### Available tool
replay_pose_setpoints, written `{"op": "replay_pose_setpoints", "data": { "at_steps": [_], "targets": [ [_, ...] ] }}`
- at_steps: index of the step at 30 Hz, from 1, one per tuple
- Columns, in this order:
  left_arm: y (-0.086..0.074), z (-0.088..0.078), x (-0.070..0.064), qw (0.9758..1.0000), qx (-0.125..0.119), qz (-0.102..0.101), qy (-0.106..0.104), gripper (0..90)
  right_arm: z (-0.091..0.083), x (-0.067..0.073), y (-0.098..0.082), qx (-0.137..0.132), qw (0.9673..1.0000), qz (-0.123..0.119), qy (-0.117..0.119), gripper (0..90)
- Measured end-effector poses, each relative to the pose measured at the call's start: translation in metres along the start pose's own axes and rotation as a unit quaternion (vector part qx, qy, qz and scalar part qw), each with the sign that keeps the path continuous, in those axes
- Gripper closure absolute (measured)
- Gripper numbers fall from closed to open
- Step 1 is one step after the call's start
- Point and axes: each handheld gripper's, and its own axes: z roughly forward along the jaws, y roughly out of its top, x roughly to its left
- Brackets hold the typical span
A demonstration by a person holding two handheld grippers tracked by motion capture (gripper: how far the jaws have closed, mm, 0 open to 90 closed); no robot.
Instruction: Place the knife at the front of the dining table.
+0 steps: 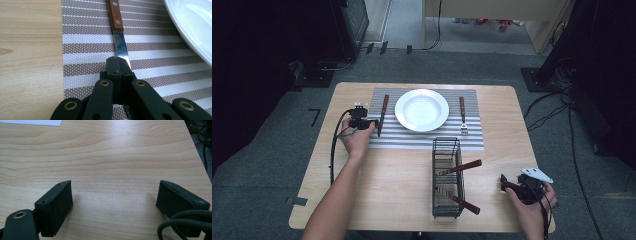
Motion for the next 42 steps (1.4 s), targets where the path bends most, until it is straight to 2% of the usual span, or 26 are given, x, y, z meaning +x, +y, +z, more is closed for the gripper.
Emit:
{"op": "replay_pose_setpoints", "data": {
  "at_steps": [11, 12, 14, 15, 16, 17, 18, 20, 21, 22, 23, 24, 26, 28, 30, 33, 34, 37, 42],
  "targets": [
    [-0.001, -0.001, 0.000, 1.0000, -0.002, 0.002, 0.005, 90.0, 0.000, 0.000, 0.000, 0.000, 1.0000, 0.000, 0.000, 13.3],
    [-0.002, -0.003, -0.001, 0.9999, -0.006, 0.002, 0.012, 88.3, 0.000, 0.000, 0.000, 0.000, 1.0000, 0.000, 0.000, 13.3],
    [-0.003, -0.005, -0.001, 0.9999, -0.011, -0.002, 0.010, 86.4, 0.000, 0.000, 0.000, 0.000, 1.0000, 0.000, 0.000, 13.3],
    [-0.003, -0.006, -0.001, 0.9999, -0.011, -0.005, 0.008, 82.8, 0.000, 0.000, 0.000, 0.000, 1.0000, 0.000, 0.000, 13.3],
    [-0.004, -0.008, -0.001, 0.9999, -0.014, -0.004, 0.009, 75.1, 0.000, 0.000, 0.000, 0.000, 1.0000, 0.000, 0.000, 13.3],
    [-0.004, -0.009, -0.001, 0.9998, -0.016, -0.003, 0.008, 75.1, 0.000, 0.000, 0.000, 0.000, 1.0000, 0.000, 0.000, 13.3],
    [-0.005, -0.013, -0.001, 0.9996, -0.027, -0.005, -0.003, 71.1, 0.000, 0.000, 0.000, 0.000, 1.0000, 0.000, 0.000, 13.3],
    [-0.007, -0.020, -0.001, 0.9990, -0.041, -0.006, -0.015, 53.6, 0.000, 0.000, 0.000, 0.000, 1.0000, 0.000, 0.000, 13.3],
    [-0.007, -0.023, -0.001, 0.9986, -0.048, -0.002, -0.022, 53.6, 0.000, 0.000, 0.000, 0.000, 1.0000, 0.000, 0.000, 13.3],
    [-0.008, -0.027, -0.001, 0.9980, -0.053, 0.000, -0.035, 36.1, 0.000, 0.000, 0.000, 0.000, 1.0000, 0.000, 0.000, 13.3],
    [-0.009, -0.030, 0.000, 0.9979, -0.052, 0.001, -0.039, 36.1, 0.000, 0.000, 0.000, 0.000, 1.0000, 0.000, 0.000, 13.3],
    [-0.010, -0.035, 0.001, 0.9978, -0.055, 0.002, -0.039, 23.7, 0.000, 0.000, 0.000, 0.000, 1.0000, 0.000, 0.000, 13.3],
    [-0.012, -0.043, 0.002, 0.9975, -0.068, 0.000, -0.020, 22.9, 0.000, 0.000, 0.000, 0.000, 1.0000, 0.000, 0.000, 13.3],
    [-0.016, -0.050, 0.004, 0.9972, -0.074, -0.007, 0.010, 22.4, 0.000, 0.000, 0.000, 0.000, 1.0000, 0.000, 0.000, 13.3],
    [-0.021, -0.055, 0.008, 0.9970, -0.075, -0.015, 0.011, 21.1, 0.000, 0.000, 0.000, 0.000, 1.0000, 0.000, 0.000, 13.3],
    [-0.030, -0.062, 0.014, 0.9968, -0.078, -0.016, 0.000, 20.9, 0.000, 0.000, 0.000, 0.000, 1.0000, 0.000, 0.000, 13.3],
    [-0.034, -0.064, 0.016, 0.9969, -0.077, -0.011, -0.011, 22.2, 0.000, 0.000, 0.000, 0.000, 1.0000, 0.000, 0.000, 13.2],
    [-0.044, -0.071, 0.018, 0.9962, -0.085, -0.008, -0.013, 22.8, 0.000, 0.000, 0.000, 0.000, 1.0000, 0.000, 0.000, 13.3],
    [-0.058, -0.084, 0.019, 0.9943, -0.105, 0.008, -0.015, 20.8, 0.000, 0.000, 0.000, 0.000, 1.0000, 0.000, 0.000, 13.3]
  ]
}}
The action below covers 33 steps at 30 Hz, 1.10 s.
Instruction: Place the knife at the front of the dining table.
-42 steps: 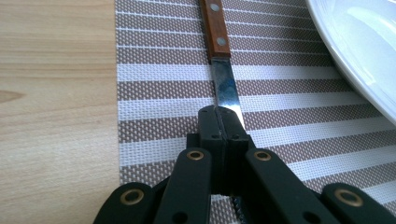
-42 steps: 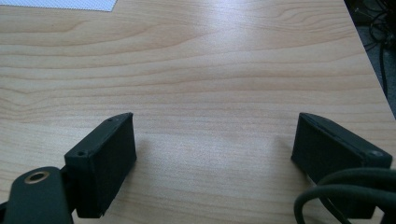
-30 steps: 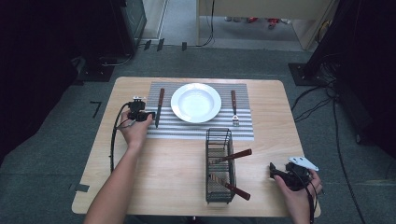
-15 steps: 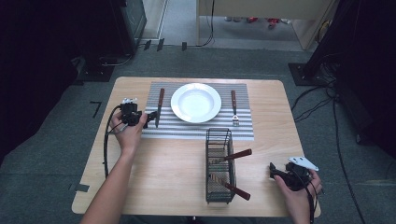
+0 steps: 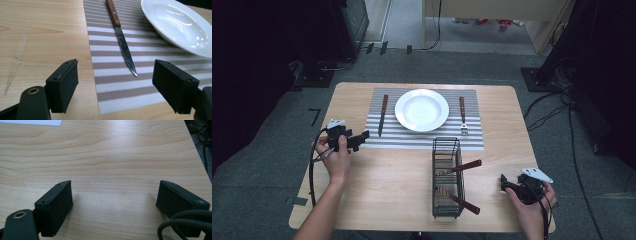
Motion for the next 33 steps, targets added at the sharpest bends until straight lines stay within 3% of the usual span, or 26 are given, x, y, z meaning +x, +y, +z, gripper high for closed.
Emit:
{"op": "replay_pose_setpoints", "data": {
  "at_steps": [2, 7, 15, 23, 27, 33],
  "targets": [
    [-0.003, -0.006, -0.001, 1.0000, -0.003, 0.007, 0.005, 20.2, 0.000, 0.000, 0.000, 0.000, 1.0000, 0.000, 0.000, 13.3],
    [-0.016, -0.022, 0.002, 0.9997, -0.008, 0.021, -0.006, 18.0, 0.000, 0.000, 0.000, 0.000, 1.0000, 0.000, 0.000, 13.3],
    [-0.032, -0.034, 0.008, 0.9998, 0.002, 0.017, 0.004, 17.8, 0.000, 0.000, 0.000, 0.000, 1.0000, 0.000, 0.000, 13.3],
    [-0.047, -0.048, 0.012, 0.9995, 0.003, 0.028, 0.010, 17.8, 0.000, 0.000, 0.000, 0.000, 1.0000, 0.000, 0.000, 13.3],
    [-0.058, -0.057, 0.014, 0.9994, -0.011, 0.027, 0.018, 17.8, 0.000, 0.000, 0.000, 0.000, 1.0000, 0.001, 0.000, 13.3],
    [-0.072, -0.063, 0.021, 0.9995, 0.002, 0.019, 0.026, 17.8, 0.000, 0.000, 0.000, 0.000, 1.0000, 0.001, 0.000, 13.3]
  ]
}}
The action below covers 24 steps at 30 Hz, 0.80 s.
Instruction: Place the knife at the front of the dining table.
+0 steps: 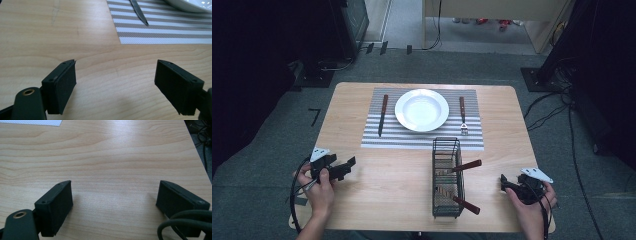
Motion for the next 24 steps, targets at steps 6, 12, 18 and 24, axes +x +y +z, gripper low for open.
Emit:
{"op": "replay_pose_setpoints", "data": {
  "at_steps": [6, 12, 18, 24],
  "targets": [
    [-0.009, -0.009, 0.007, 0.9998, -0.009, -0.006, 0.019, 17.8, 0.000, 0.000, 0.000, 0.000, 1.0000, 0.000, 0.000, 13.3],
    [-0.019, -0.011, 0.013, 0.9997, -0.001, -0.011, 0.024, 17.8, 0.000, 0.000, 0.000, 0.000, 1.0000, 0.000, 0.000, 13.3],
    [-0.019, -0.008, 0.008, 0.9996, 0.005, -0.007, 0.027, 17.3, 0.000, 0.000, 0.000, 0.000, 1.0000, 0.000, 0.000, 13.3],
    [-0.019, -0.005, 0.001, 0.9984, 0.015, 0.014, 0.053, 17.1, 0.000, 0.000, 0.000, 0.000, 1.0000, 0.000, 0.000, 13.3]
  ]
}}
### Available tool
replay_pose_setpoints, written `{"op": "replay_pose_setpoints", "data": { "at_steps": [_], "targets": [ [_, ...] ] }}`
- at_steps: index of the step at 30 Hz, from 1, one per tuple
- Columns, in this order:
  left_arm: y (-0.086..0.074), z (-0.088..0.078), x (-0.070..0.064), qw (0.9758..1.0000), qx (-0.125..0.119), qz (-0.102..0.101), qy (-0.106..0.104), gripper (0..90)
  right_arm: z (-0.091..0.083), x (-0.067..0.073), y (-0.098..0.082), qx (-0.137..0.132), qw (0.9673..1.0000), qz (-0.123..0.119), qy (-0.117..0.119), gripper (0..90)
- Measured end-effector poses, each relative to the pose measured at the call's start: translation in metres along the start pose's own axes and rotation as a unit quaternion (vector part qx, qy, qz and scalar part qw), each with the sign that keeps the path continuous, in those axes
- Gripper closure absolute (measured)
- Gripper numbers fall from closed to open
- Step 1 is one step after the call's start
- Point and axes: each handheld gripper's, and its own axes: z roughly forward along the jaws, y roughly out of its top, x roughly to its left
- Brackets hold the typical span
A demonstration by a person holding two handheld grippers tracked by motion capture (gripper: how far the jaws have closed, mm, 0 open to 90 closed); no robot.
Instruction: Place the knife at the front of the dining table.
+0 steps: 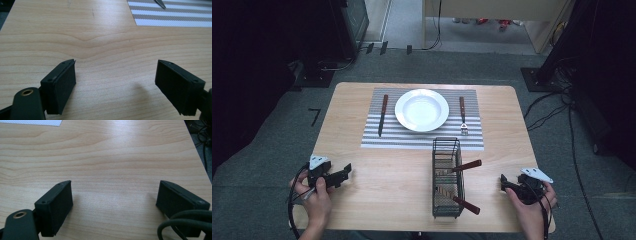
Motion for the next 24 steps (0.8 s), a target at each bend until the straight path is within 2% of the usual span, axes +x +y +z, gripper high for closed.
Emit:
{"op": "replay_pose_setpoints", "data": {
  "at_steps": [3, 4, 5, 6, 8, 24],
  "targets": [
    [0.000, 0.001, -0.004, 0.9999, 0.003, 0.004, 0.015, 17.1, 0.000, 0.000, 0.000, 0.000, 1.0000, 0.000, 0.000, 13.3],
    [0.001, 0.002, -0.006, 0.9997, 0.005, 0.010, 0.022, 17.1, 0.000, 0.000, 0.000, 0.000, 1.0000, 0.000, 0.000, 13.3],
    [0.001, 0.004, -0.010, 0.9990, 0.011, 0.025, 0.037, 17.1, 0.000, 0.000, 0.000, 0.000, 1.0000, 0.000, 0.000, 13.3],
    [0.001, 0.004, -0.010, 0.9990, 0.011, 0.025, 0.037, 17.1, 0.000, 0.000, 0.000, 0.000, 1.0000, 0.000, 0.000, 13.3],
    [0.001, 0.006, -0.015, 0.9977, 0.018, 0.042, 0.051, 15.8, 0.000, 0.000, 0.000, 0.000, 1.0000, 0.000, 0.000, 13.3],
    [0.002, 0.007, -0.015, 0.9976, 0.022, 0.042, 0.050, 13.5, 0.000, 0.000, 0.000, 0.000, 1.0000, 0.000, 0.000, 13.3]
  ]
}}
